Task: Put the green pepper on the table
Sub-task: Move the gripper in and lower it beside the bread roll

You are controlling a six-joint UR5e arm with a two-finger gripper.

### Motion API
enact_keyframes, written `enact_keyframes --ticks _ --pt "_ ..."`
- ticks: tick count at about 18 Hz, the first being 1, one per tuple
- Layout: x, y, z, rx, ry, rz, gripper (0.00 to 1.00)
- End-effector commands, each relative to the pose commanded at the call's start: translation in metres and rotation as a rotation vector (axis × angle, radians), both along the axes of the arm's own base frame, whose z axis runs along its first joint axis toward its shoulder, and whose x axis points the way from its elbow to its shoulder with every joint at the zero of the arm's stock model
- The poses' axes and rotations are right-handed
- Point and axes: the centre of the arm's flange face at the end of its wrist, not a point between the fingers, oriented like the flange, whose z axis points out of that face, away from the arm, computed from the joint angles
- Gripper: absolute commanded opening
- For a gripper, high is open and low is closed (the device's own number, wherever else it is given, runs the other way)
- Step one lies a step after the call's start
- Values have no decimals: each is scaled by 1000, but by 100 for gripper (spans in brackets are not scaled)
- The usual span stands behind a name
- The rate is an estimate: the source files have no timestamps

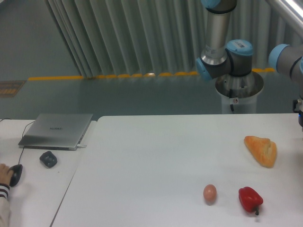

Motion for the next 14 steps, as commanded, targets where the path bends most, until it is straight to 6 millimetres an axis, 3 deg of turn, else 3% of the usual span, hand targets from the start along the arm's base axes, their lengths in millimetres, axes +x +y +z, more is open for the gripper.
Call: enact_keyframes --ticks 6,14 --pt "12 -6 -11 -13 -24 34 100" --pt "20 -5 -19 3 -71 224 100"
